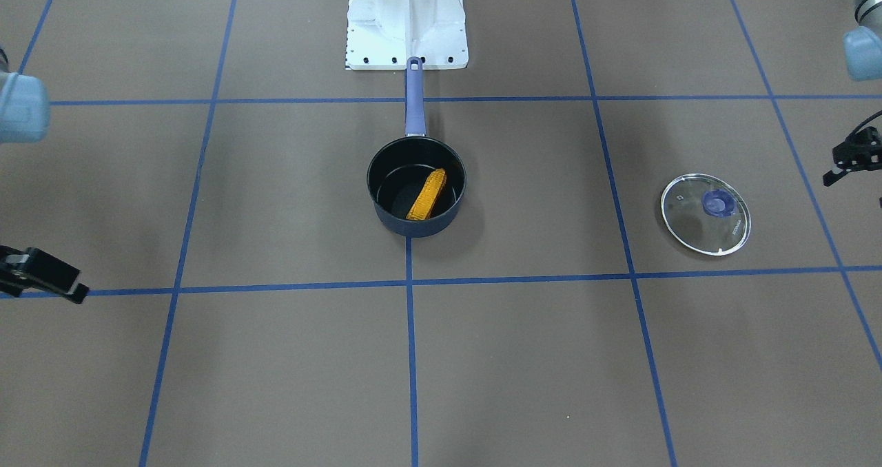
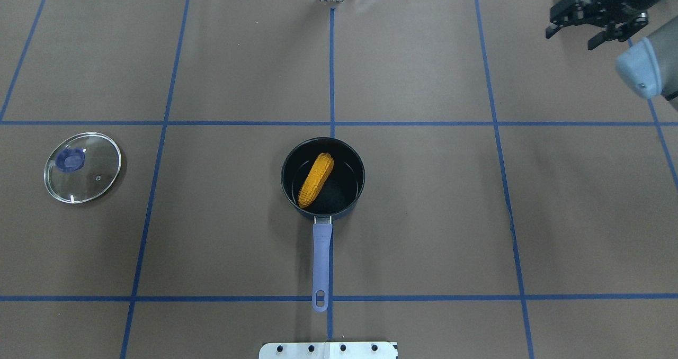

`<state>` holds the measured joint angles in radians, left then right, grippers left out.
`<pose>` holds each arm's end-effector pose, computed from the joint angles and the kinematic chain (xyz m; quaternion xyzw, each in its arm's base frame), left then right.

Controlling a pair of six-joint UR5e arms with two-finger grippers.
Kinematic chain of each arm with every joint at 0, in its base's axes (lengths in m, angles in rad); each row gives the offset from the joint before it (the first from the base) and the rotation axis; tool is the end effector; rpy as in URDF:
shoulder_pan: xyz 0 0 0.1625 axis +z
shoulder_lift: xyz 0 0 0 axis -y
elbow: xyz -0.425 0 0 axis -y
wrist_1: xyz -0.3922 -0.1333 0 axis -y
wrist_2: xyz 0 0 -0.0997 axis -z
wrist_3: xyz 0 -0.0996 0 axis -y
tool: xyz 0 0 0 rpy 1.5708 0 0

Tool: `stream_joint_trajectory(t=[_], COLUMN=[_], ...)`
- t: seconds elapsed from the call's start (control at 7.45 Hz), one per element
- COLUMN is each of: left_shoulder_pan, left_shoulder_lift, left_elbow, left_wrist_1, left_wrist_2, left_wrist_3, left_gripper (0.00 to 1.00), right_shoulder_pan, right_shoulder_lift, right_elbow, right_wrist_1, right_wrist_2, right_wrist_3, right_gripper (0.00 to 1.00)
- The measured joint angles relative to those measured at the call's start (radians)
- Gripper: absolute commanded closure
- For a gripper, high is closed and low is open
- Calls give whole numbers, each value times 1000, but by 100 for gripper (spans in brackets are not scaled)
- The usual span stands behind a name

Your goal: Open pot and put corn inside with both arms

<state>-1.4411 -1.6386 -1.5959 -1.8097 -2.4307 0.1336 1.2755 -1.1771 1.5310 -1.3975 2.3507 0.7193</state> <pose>0.0118 -0.5377 0.5791 0.1509 0.4108 0.1859 0.8797 -0.1294 -0.6429 0.4301 0.0323 -0.4379 0.0911 0.8938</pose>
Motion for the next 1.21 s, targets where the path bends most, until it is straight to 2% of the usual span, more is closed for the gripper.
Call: stream_joint_trajectory(t=[0.27, 0.54, 0.81, 1.21], left_shoulder_pan=[-89, -138, -178, -212], left_shoulder_lift=[-13, -15, -13, -14], left_elbow=[58, 93, 113, 164], left_wrist_1=[58, 66, 68, 67], left_wrist_2=[0, 3, 5, -2], left_wrist_3=[159, 227, 273, 289], left_gripper=[3, 2, 2, 2], right_shoulder_pan=[133, 215, 266, 322], right_shoulder_lift=[-89, -158, -237, -310], right_elbow=[-61, -114, -122, -116], right_wrist_1=[-8, -10, -2, -1], right_wrist_2=[11, 3, 2, 37], right_wrist_3=[-280, -460, -549, -571], right_gripper=[0, 0, 0, 0])
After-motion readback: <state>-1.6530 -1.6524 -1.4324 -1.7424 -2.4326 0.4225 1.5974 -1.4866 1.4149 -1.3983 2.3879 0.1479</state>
